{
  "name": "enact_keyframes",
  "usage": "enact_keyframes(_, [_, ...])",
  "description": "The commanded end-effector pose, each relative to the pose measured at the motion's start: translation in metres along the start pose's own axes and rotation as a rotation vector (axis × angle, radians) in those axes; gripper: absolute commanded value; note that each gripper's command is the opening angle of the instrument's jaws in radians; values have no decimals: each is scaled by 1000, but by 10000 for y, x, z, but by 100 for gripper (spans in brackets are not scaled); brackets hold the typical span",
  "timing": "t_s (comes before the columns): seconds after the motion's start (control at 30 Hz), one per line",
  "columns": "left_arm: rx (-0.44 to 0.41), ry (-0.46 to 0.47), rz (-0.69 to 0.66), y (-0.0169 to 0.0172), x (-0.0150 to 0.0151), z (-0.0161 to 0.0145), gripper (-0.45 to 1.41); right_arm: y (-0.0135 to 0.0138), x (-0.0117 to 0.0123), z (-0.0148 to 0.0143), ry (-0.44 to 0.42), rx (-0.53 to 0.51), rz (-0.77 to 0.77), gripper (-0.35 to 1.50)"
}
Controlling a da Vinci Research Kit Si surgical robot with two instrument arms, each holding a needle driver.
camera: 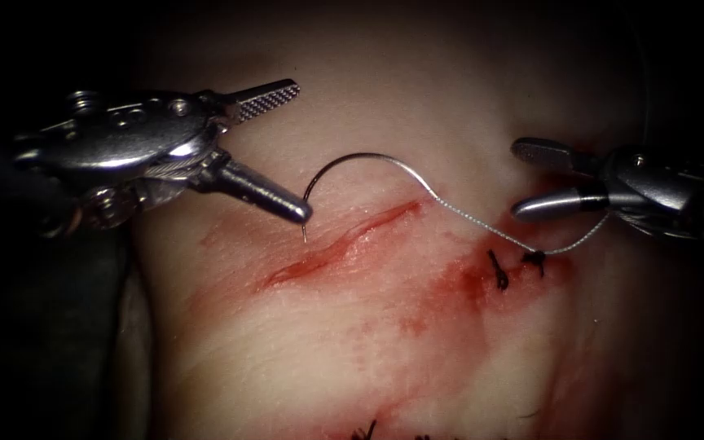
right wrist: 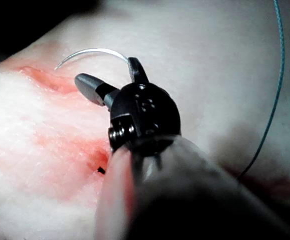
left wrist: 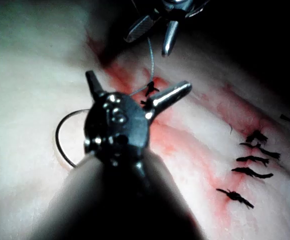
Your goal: Wound Closure
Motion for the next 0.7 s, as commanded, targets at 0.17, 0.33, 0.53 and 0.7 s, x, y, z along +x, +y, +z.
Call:
enact_keyframes(0.17, [272,-96,-34,-16,-35,34,132,1,0,9,2,1,-1,139])
enact_keyframes(0.33, [191,-163,-55,-38,-84,58,140,1,0,9,2,1,-1,139])
enact_keyframes(0.53, [307,-197,-180,-61,-81,51,138,1,0,9,2,1,-1,139])
enact_keyframes(0.7, [387,-162,-189,-71,-75,37,132,0,11,14,22,14,-110,140])
